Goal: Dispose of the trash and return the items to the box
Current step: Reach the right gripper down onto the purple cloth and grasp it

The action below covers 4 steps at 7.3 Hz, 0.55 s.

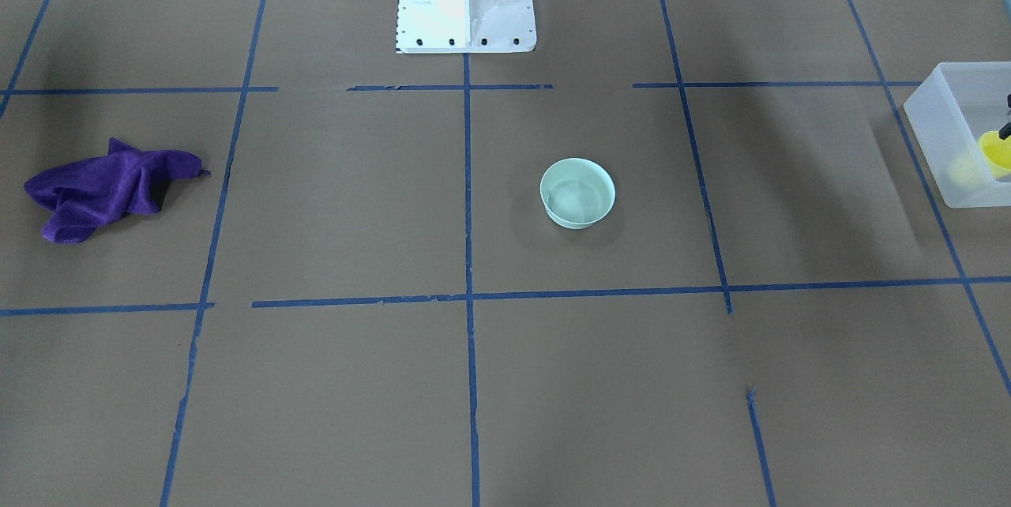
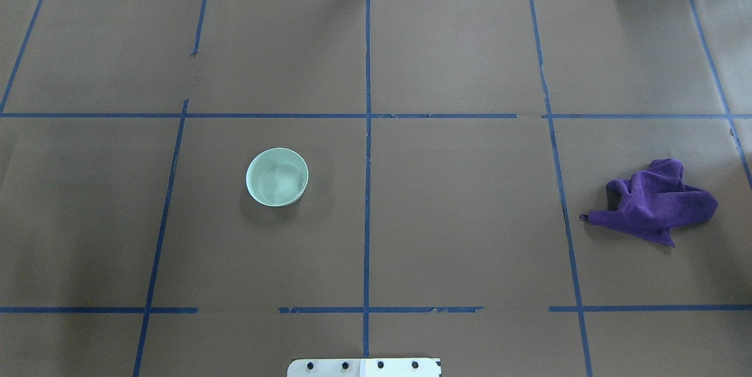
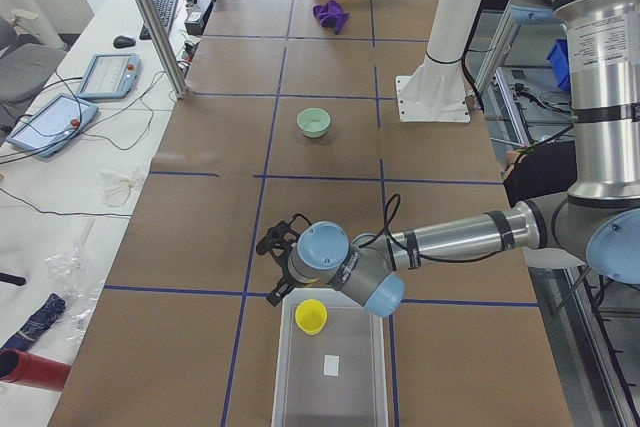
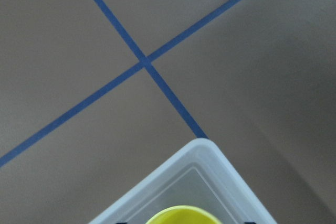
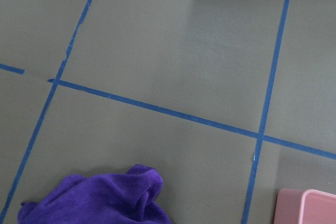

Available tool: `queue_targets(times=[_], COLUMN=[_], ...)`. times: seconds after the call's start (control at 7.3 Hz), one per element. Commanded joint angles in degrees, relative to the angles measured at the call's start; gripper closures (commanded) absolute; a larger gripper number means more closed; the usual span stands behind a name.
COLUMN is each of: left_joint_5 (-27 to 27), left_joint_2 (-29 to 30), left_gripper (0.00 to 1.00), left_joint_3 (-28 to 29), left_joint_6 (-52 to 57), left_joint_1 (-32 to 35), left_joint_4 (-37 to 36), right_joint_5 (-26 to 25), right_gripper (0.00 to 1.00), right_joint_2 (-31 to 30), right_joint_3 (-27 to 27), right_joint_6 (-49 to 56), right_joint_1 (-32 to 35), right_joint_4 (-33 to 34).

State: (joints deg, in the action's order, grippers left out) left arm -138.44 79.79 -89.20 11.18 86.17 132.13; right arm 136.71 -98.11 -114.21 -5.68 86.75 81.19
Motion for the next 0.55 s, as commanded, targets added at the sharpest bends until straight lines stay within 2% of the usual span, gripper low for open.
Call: queue_targets(times=[0.0,0.14,0.27,0.41], left_joint_5=[0.27,0.27,0.27,0.27], left_joint_2=[1.94,2.99,3.69,4.31], left_gripper=[0.0,0.0,0.0,0.0], left_joint_3=[-5.9,-5.99,-5.99,-5.9], left_joint_6=[0.07,0.07,-0.02,-0.02], left_joint_1=[0.22,0.31,0.31,0.31], left_joint_4=[-8.64,-8.65,-8.65,-8.73], right_joint_5=[-1.78,-3.01,-8.07,-16.48], right_gripper=[0.0,0.0,0.0,0.0], right_joint_2=[0.03,-0.67,-2.16,-3.56], right_joint_3=[-1.36,-1.36,-1.27,-1.36], right_joint_6=[-11.06,-20.59,-27.47,-38.33], right_joint_1=[-8.92,-13.49,-20.59,-28.75], right_joint_4=[-9.41,-16.43,-23.46,-27.27])
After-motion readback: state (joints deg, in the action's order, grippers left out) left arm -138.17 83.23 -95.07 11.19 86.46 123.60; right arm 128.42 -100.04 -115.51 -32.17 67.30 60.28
